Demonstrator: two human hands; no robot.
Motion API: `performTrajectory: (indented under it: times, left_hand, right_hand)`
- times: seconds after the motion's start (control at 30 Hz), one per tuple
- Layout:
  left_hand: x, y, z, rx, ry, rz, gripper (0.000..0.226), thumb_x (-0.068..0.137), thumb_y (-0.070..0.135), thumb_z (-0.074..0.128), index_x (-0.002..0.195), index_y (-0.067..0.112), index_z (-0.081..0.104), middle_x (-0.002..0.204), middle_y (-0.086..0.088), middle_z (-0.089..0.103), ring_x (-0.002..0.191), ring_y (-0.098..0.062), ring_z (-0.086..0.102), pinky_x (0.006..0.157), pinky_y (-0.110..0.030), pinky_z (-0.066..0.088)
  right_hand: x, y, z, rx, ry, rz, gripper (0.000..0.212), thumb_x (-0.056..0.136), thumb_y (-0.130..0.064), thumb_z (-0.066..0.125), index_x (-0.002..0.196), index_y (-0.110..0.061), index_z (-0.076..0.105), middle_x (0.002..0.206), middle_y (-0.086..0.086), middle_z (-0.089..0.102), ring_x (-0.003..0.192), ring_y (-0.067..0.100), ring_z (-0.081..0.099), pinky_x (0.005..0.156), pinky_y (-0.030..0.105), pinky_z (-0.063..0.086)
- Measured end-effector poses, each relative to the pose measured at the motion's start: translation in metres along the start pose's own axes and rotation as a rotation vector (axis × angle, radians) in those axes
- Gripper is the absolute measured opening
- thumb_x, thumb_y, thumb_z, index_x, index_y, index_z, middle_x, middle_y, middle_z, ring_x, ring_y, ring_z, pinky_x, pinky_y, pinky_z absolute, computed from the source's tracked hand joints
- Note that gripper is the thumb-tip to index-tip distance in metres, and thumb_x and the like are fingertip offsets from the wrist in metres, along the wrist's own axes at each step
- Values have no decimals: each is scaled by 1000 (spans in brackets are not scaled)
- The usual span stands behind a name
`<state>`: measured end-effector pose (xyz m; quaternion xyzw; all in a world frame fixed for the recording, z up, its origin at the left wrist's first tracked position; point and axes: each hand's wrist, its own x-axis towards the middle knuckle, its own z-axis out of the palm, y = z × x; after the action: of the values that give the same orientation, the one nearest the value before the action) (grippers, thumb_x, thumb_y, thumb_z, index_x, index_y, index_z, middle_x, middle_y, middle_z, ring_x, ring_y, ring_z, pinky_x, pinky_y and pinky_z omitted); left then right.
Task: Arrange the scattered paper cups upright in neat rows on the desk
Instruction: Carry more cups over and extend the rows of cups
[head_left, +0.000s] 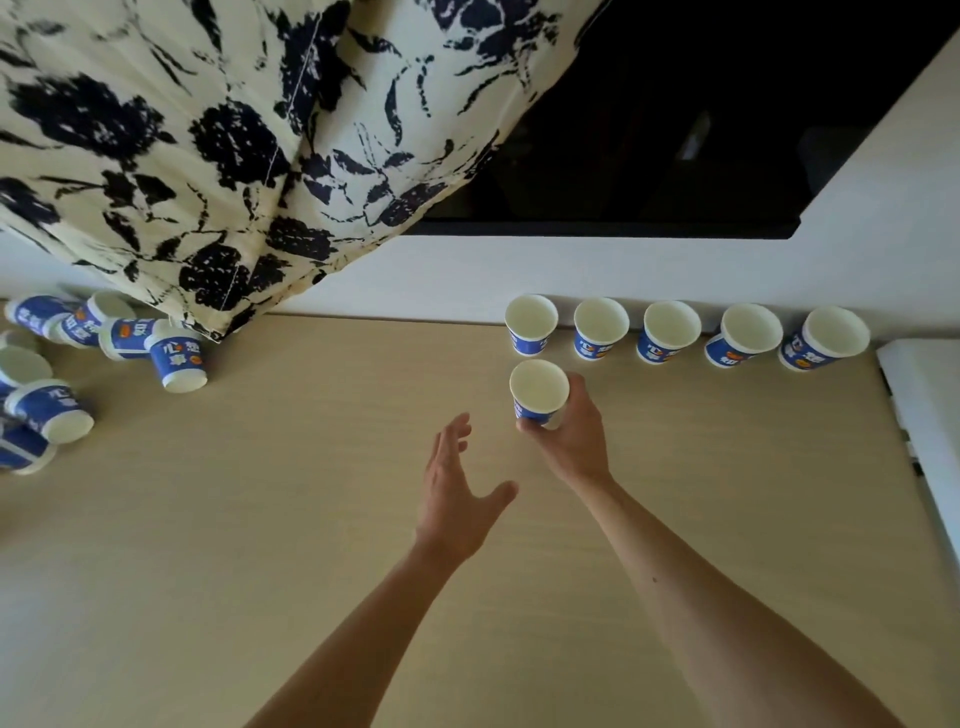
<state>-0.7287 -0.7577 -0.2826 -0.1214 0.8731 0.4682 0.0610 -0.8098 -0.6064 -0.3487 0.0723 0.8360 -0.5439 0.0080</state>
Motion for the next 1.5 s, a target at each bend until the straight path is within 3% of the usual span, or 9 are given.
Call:
performTrajectory:
  times: [0.2,0.4,0.67,0.87,0.97,1.1,1.3,1.5]
  left_hand:
    - [-9,-20,-11,-1,15,-20,84,72,20,84,142,23,38,129,11,48,118,-9,49,95,-35,49]
    - [-11,-32,-19,1,21,-16,82,74,19,83,142,21,39,130,8,50,117,-9,48,90,-30,49]
    - [-10,-43,-25,3,28,-18,78,75,20,83,140,23,40,127,11,50,117,-7,49,89,-25,48]
    - [-10,-47,-30,-1,33,-10,78,74,20,83,139,24,40,128,13,50,117,-5,49,88,-24,48]
    - [-12,-49,-34,-5,33,-12,79,74,21,83,140,25,40,128,13,49,117,-5,49,89,-24,49]
    - [-20,-50,-48,-30,19,-29,79,76,24,82,141,26,39,129,13,49,118,-4,48,90,-24,49]
    - [-38,-72,-103,-69,75,-47,76,80,28,78,143,25,37,132,11,48,119,-5,47,92,-24,48]
    - [-42,-107,-178,-82,143,-40,69,83,26,75,142,20,40,132,5,52,119,-9,49,98,-32,48]
  right_hand:
    - [15,8,12,-60,23,26,51,69,-26,83,111,-25,54,100,-11,64,88,5,63,76,35,54]
    - [28,7,22,-54,65,26,53,67,-27,86,109,-20,54,103,-7,65,95,16,63,80,44,55]
    - [38,6,27,-57,95,31,56,64,-25,87,109,-16,55,104,-4,65,99,21,62,84,47,53]
    - [32,8,29,-16,120,20,61,59,-23,85,111,-23,53,107,-9,59,101,17,60,86,44,53]
    - [17,14,30,-35,139,27,71,60,-17,86,120,-19,50,113,-11,52,110,19,55,95,43,50]
    - [-27,20,37,-52,206,127,81,70,-11,84,138,-9,42,128,0,44,119,22,50,104,37,43]
    - [-111,-11,84,-115,192,83,74,74,-3,83,137,0,46,124,17,52,111,34,57,96,44,48]
    - [-147,-80,144,-129,47,11,69,76,-2,82,135,3,47,123,20,53,109,33,58,90,35,44]
